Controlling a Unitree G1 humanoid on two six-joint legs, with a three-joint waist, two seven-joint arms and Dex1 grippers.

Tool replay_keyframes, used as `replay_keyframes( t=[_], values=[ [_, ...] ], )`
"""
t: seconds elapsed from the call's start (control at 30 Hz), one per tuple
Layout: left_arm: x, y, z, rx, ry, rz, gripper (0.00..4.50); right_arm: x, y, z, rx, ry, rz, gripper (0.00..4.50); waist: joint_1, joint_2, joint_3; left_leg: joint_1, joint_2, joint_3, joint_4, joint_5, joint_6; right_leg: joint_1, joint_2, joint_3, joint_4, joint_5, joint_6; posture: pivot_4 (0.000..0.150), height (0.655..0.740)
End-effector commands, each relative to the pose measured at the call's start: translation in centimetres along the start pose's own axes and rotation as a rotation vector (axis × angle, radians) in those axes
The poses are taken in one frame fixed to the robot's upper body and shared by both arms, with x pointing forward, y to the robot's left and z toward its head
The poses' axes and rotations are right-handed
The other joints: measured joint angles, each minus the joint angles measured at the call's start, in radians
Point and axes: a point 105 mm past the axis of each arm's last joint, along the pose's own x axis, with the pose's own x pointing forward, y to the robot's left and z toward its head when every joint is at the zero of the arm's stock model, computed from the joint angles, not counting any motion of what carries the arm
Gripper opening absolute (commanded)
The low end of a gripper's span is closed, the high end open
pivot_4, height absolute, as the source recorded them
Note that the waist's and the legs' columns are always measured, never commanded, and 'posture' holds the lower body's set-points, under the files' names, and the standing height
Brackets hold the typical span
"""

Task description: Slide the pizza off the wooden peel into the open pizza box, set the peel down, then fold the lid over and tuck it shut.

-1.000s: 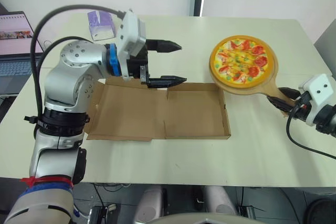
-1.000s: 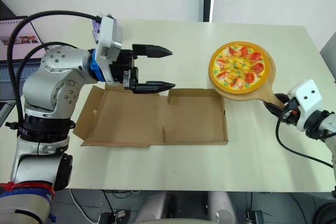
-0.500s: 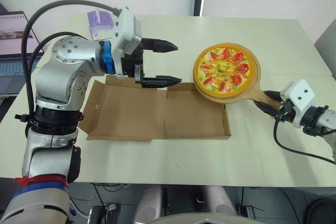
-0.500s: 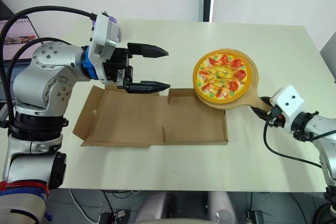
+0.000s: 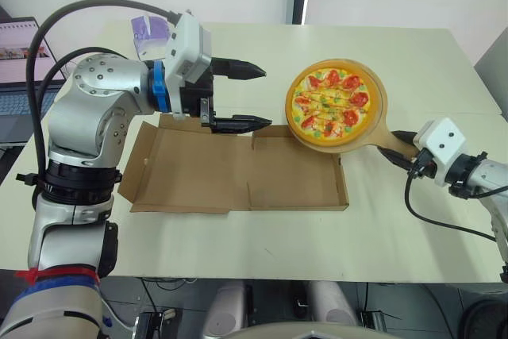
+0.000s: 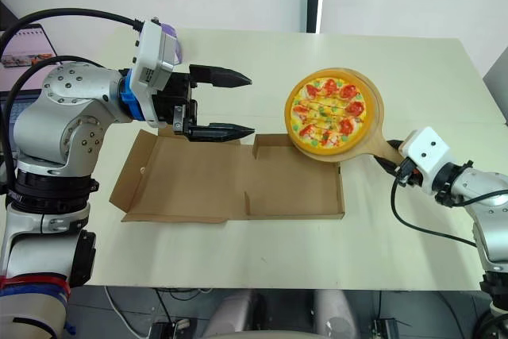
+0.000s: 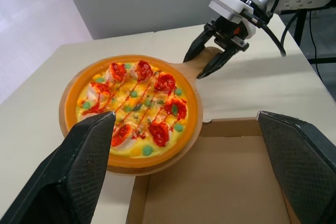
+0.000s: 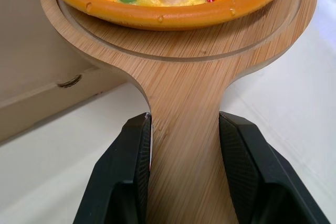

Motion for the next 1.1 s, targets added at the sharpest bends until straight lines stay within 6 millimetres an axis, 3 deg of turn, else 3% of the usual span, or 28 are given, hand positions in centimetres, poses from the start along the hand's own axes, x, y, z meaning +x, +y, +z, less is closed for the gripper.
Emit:
replay_keyframes(
  t=[0.03,0.8,1.1],
  values=[
    [-0.7,0.1,1.1,0.045,-0.008,0.022,4.5,-0.4,-1.7,2.8,-0.099,-0.102,-0.066,1.62,0.0,0.0,0.0,0.0,0.0,0.0,0.0,0.0,0.0,0.0,0.0,0.0,0.0,0.0,0.0,0.15,0.74],
    [-1.0,0.2,0.9,0.045,-0.003,0.037,4.5,-0.1,-1.5,2.6,-0.094,-0.099,-0.054,1.62,0.0,0.0,0.0,0.0,0.0,0.0,0.0,0.0,0.0,0.0,0.0,0.0,0.0,0.0,0.0,0.15,0.74],
    [-1.0,0.3,0.7,0.044,-0.008,0.04,4.5,0.6,-5.1,2.6,-0.194,-0.092,-0.235,1.62,0.0,0.0,0.0,0.0,0.0,0.001,0.0,0.0,0.0,0.0,0.0,0.001,0.001,0.0,0.0,0.15,0.74]
  ],
)
